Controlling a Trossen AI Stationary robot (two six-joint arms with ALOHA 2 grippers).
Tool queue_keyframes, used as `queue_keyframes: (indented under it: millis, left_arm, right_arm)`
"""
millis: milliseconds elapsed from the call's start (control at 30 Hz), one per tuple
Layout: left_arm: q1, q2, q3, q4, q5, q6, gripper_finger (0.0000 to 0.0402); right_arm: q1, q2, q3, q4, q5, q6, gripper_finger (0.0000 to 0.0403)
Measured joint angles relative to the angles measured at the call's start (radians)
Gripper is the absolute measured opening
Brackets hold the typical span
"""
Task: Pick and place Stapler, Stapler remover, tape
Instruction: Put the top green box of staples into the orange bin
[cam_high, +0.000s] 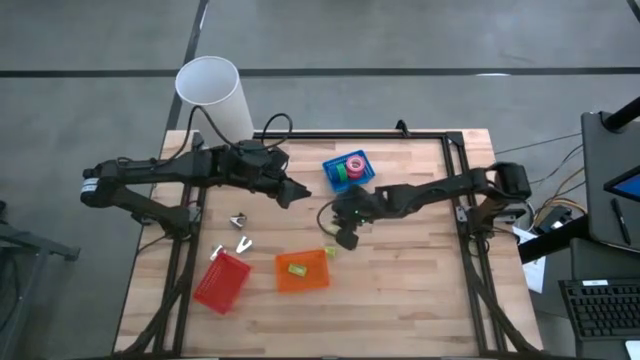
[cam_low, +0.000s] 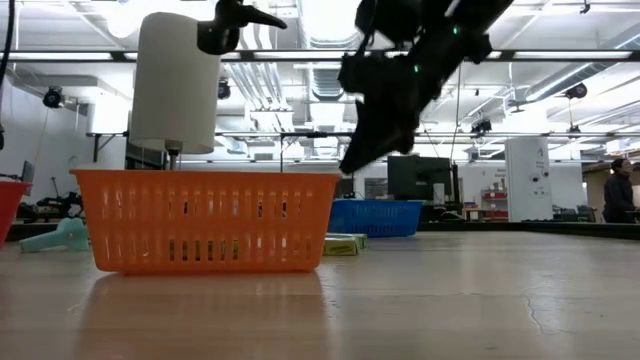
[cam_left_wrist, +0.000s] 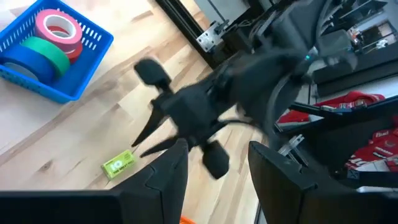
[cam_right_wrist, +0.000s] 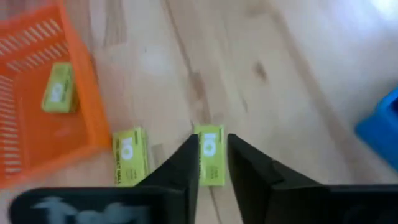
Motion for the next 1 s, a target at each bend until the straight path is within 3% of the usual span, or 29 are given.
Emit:
queue_keyframes:
  millis: [333, 567, 767, 1000]
  left_arm:
    - [0.0, 0.0, 0.0, 0.014, -0.009, 0.005, 0.017]
    - [0.0, 0.001, 0.0, 0.015, -0.009, 0.016, 0.017]
    - [0.0, 0.001, 0.0, 0.014, -0.008, 0.021, 0.017]
    - [0.0, 0.001, 0.0, 0.012, -0.007, 0.032, 0.017]
  right_arm:
    - [0.01, 0.11, -0.003, 0.045, -0.003, 0.026, 0.0221]
    - [0.01, 0.175, -0.002, 0.069, 0.008, 0.004, 0.0276]
    - [0.01, 0.232, 0.019, 0.067, 0.012, 0.001, 0.0276]
    - [0.016, 0.249, 0.039, 0.067, 0.022, 0.001, 0.0215]
